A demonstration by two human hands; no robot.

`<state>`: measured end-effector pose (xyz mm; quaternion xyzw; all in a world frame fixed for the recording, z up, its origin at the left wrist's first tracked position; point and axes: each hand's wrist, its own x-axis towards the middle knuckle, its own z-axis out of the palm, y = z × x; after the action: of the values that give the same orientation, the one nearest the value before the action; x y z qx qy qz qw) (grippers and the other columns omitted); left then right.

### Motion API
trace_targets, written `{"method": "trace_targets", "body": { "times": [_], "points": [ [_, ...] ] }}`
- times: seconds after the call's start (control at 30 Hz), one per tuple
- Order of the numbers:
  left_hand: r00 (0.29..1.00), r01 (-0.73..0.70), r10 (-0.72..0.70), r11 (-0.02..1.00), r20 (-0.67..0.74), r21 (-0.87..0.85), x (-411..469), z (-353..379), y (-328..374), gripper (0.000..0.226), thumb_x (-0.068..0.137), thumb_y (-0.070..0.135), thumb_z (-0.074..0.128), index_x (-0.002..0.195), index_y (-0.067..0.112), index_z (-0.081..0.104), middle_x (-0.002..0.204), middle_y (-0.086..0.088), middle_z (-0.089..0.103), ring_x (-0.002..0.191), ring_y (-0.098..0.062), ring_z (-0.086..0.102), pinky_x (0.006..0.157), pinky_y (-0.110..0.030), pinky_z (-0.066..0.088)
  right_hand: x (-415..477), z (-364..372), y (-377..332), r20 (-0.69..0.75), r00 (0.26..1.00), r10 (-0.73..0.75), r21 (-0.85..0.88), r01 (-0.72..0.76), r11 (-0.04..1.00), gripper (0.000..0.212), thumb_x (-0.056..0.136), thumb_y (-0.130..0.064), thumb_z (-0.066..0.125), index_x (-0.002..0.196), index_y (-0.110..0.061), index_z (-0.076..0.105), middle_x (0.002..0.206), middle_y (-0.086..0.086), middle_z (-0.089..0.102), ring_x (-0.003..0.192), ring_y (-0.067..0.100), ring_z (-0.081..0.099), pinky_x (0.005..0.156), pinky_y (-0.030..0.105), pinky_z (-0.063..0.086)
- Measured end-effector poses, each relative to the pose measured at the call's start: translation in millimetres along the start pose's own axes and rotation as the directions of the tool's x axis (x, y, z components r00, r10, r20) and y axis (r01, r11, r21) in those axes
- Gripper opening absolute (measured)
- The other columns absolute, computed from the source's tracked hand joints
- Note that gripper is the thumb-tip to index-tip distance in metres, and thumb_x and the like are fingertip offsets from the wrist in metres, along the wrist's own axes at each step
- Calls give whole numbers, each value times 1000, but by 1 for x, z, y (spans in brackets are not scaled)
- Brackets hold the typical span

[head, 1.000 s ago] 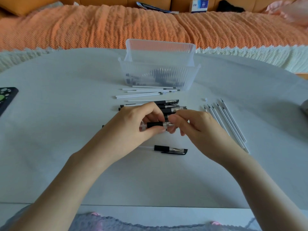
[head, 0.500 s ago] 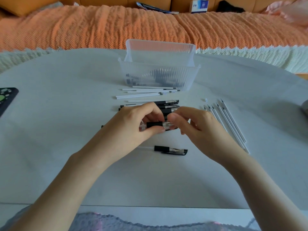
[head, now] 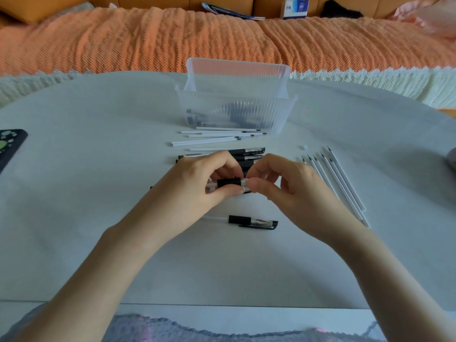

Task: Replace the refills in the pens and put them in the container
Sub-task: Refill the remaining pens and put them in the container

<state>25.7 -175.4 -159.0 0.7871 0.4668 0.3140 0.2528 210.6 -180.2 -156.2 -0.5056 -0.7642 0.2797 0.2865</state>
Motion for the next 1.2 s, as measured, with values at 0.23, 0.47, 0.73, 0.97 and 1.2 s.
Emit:
{"method": "trace_targets", "body": {
  "times": [0.23, 0.47, 0.73, 0.97, 1.2],
  "points": [
    [998, 35, -33, 999, -57, 40, 0, -11, -8, 14, 78, 20, 73, 88, 25, 65, 82, 14, 67, 83, 2, 60, 70, -12, 45, 2, -7, 12, -93, 995, -31, -120, 19, 993, 7, 83, -28, 67, 89, -25, 65, 82, -15, 58, 71, 5, 53, 61, 13, 38],
    [996, 38, -29, 993, -83, 111, 0, -15, -11, 12, 79, 32, 71, 90, 30, 67, 80, 19, 63, 80, 6, 57, 73, -15, 44, 1, -1, 21, 32, 994, -101, -390, 106, 915, 12, 82, -28, 69, 92, -24, 65, 94, -13, 54, 74, -3, 39, 62, 9, 32],
    [994, 36, -21, 990, -105, 139, 0, -17, -13, 12, 78, 35, 71, 89, 32, 70, 78, 29, 59, 79, 10, 55, 72, -13, 42, 1, -13, 18, -40, 999, -32, -286, 19, 958, 4, 88, -28, 61, 91, -27, 62, 80, -16, 60, 72, 1, 54, 68, 22, 42],
    [994, 27, -7, 982, -105, 189, 0, -16, -12, 13, 77, 38, 69, 89, 34, 70, 77, 28, 59, 76, 10, 54, 70, -17, 43, -2, -27, 17, -78, 995, 66, -189, -80, 979, 5, 86, -23, 63, 91, -22, 65, 72, -16, 59, 57, -13, 48, 58, 6, 34],
    [997, 22, -11, 991, -77, 135, 1, -11, -10, 18, 75, 43, 66, 90, 33, 70, 83, 19, 67, 81, 2, 59, 72, -18, 44, -1, -19, 9, -85, 996, 7, -140, -19, 990, 5, 86, -21, 63, 91, -21, 64, 69, -24, 57, 58, -12, 50, 59, 6, 35]
  ]
}}
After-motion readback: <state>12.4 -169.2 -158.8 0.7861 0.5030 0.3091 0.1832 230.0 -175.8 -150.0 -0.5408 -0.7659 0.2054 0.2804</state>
